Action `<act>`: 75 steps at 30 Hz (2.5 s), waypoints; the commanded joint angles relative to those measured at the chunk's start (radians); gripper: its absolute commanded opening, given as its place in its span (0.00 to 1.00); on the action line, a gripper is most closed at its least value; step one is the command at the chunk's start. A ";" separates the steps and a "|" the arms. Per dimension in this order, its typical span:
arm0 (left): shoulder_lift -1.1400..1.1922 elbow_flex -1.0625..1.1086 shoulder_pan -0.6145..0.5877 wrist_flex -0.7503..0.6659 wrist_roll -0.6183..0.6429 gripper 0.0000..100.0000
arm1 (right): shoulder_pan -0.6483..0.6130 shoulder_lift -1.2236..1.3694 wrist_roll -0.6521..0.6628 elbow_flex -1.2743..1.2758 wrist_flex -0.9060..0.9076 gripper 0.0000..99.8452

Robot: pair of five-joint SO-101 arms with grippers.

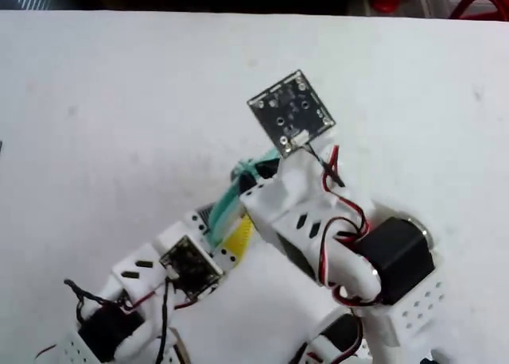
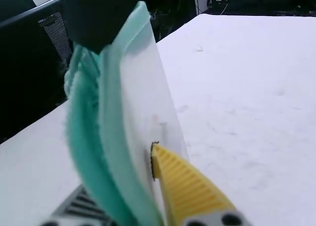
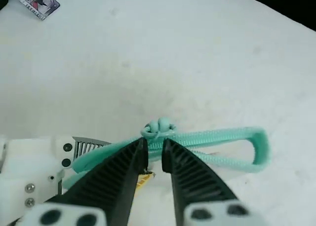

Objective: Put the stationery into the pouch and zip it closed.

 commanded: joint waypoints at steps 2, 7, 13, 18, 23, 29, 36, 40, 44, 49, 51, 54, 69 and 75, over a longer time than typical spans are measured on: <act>0.002 0.012 -0.007 -0.011 0.011 0.13 | -0.012 0.036 0.060 0.009 0.016 0.02; 0.002 -0.025 -0.105 0.000 0.190 0.23 | -0.012 0.039 0.061 0.009 0.050 0.02; 0.002 -0.121 -0.160 0.083 0.203 0.23 | -0.012 0.039 0.061 0.011 0.056 0.02; 0.002 -0.127 -0.160 0.087 0.199 0.23 | -0.012 0.041 0.063 0.035 0.058 0.02; 0.002 -0.135 -0.153 0.087 0.198 0.23 | -0.013 0.007 0.132 0.023 0.056 0.02; 0.002 -0.133 -0.153 0.084 0.196 0.23 | -0.019 -0.064 0.129 -0.210 0.050 0.10; 0.002 -0.095 -0.153 0.038 0.196 0.23 | -0.019 0.077 -0.018 -0.232 0.056 0.21; 0.002 -0.087 -0.153 0.031 0.196 0.23 | -0.021 0.128 -0.025 -0.232 0.056 0.18; 0.002 -0.087 -0.153 0.031 0.196 0.23 | -0.021 0.133 -0.025 -0.233 0.053 0.18; 0.002 -0.087 -0.153 0.031 0.196 0.23 | -0.021 0.139 -0.023 -0.229 0.048 0.18; 0.002 -0.087 -0.153 0.031 0.196 0.23 | -0.022 0.137 -0.023 -0.232 0.048 0.18; 0.002 -0.087 -0.153 0.031 0.196 0.23 | -0.070 0.139 -0.018 -0.227 0.048 0.18; 0.002 -0.087 -0.153 0.034 0.196 0.23 | -0.117 0.140 -0.017 -0.170 0.024 0.18; 0.002 -0.087 -0.153 0.038 0.196 0.23 | -0.084 0.131 -0.017 -0.135 -0.030 0.09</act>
